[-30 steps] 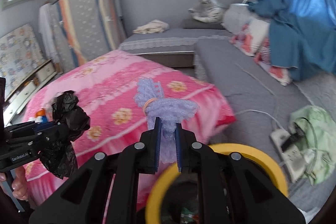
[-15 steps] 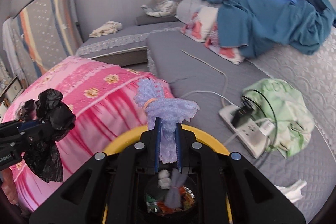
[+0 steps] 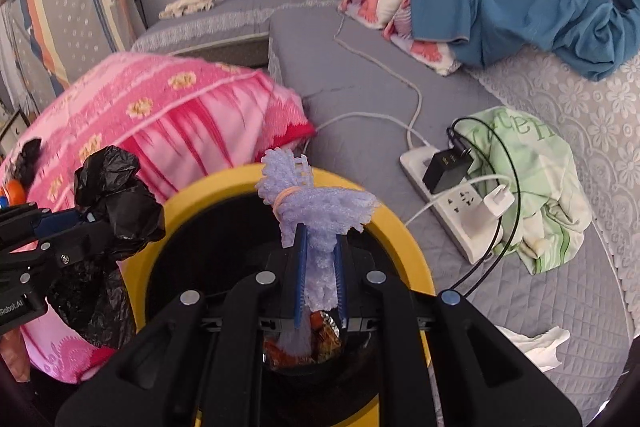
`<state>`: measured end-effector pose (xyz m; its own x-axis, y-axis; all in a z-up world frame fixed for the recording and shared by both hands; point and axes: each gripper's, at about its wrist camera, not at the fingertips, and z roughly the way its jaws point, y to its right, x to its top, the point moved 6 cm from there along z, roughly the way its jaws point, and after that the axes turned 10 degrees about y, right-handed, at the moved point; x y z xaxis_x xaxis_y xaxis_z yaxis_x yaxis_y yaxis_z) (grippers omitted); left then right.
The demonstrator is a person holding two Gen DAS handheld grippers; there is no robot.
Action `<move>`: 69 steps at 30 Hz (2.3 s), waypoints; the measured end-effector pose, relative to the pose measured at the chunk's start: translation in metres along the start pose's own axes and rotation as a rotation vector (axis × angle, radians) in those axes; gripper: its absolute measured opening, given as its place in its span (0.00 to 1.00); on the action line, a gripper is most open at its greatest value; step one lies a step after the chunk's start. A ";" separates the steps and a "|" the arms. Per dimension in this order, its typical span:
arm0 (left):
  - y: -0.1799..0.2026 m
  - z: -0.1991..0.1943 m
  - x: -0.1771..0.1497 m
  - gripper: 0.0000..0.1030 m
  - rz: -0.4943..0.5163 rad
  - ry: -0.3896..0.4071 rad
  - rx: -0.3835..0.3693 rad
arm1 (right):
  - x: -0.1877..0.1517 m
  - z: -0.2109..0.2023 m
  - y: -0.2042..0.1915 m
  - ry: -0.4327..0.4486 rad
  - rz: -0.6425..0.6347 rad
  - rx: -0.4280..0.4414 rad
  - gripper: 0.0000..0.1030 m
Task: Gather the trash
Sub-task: 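Open both tools to drop the black bag and net into the bin, then move both open tools back to the trash pile on the bed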
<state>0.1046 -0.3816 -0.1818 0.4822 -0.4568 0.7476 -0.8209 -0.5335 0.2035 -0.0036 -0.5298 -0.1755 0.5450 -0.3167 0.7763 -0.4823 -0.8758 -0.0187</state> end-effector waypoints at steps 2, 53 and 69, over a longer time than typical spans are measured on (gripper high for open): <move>0.002 0.004 -0.004 0.26 0.004 -0.015 -0.004 | -0.003 0.004 0.000 -0.017 0.001 0.007 0.12; -0.204 -0.205 -0.023 0.68 -0.261 0.248 0.473 | 0.060 -0.032 -0.242 0.127 -0.262 0.505 0.56; -0.296 -0.276 -0.109 0.68 -0.451 0.221 0.672 | 0.018 -0.023 -0.378 0.000 -0.443 0.713 0.57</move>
<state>0.2103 0.0230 -0.1491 0.5920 0.0141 0.8058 -0.1731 -0.9743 0.1443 0.1731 -0.1960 -0.1399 0.5817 0.1112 0.8058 0.3255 -0.9397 -0.1052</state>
